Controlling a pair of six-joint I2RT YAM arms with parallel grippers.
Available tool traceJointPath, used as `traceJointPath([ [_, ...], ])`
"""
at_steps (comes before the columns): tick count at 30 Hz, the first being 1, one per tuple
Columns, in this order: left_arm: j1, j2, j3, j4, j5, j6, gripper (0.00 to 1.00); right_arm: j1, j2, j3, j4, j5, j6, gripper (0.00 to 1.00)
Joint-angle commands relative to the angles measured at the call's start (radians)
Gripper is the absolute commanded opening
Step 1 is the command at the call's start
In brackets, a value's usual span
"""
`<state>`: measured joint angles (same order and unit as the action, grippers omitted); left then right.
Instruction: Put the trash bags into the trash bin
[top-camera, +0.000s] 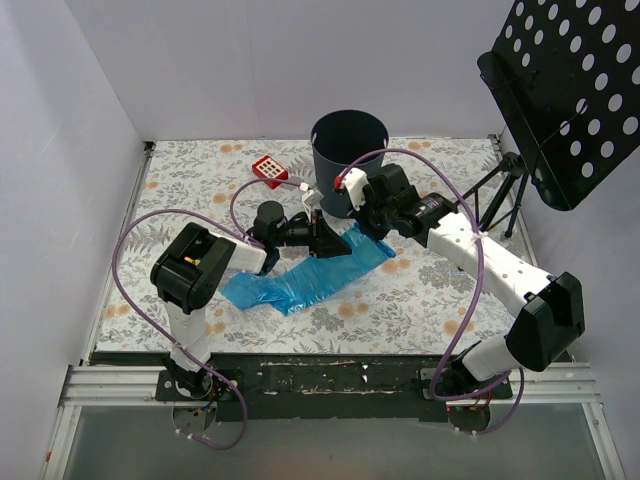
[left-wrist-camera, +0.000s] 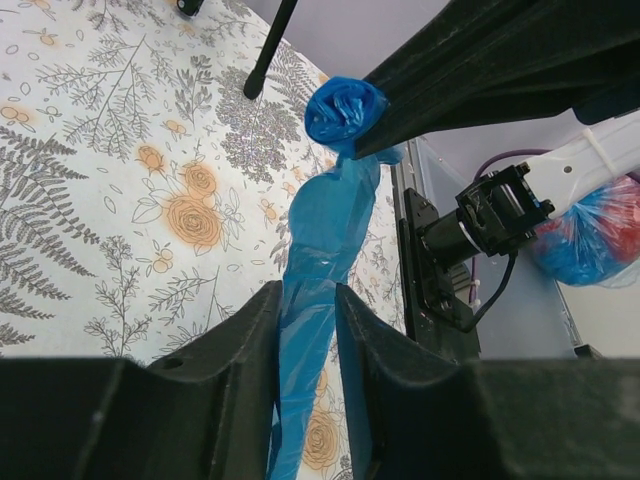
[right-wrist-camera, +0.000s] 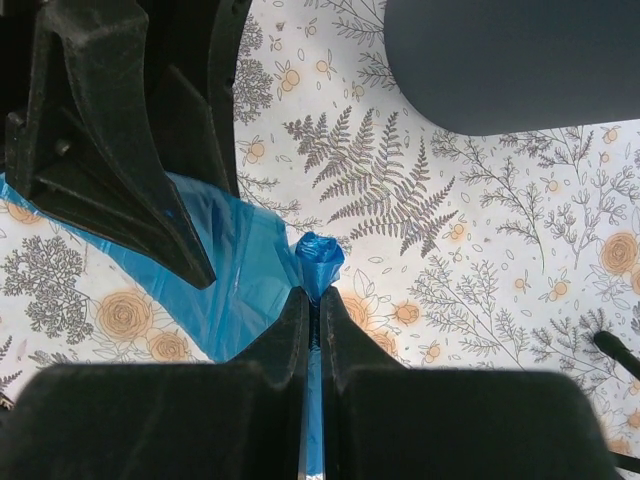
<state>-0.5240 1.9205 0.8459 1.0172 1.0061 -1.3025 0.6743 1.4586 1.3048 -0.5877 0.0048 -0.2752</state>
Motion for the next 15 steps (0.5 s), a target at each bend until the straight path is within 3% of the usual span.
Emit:
traceJointPath([
  [1, -0.019, -0.022, 0.022, 0.009, -0.001, -0.004, 0.24, -0.001, -0.032, -0.013, 0.042, 0.003, 0.027, 0.01],
  [8, -0.025, -0.012, 0.038, -0.018, 0.002, 0.014, 0.03, -0.004, -0.034, -0.033, 0.043, 0.03, 0.025, 0.01],
  [15, -0.025, -0.018, 0.041, -0.098, -0.05, 0.08, 0.0, -0.004, -0.041, -0.05, 0.038, 0.021, 0.042, 0.01],
])
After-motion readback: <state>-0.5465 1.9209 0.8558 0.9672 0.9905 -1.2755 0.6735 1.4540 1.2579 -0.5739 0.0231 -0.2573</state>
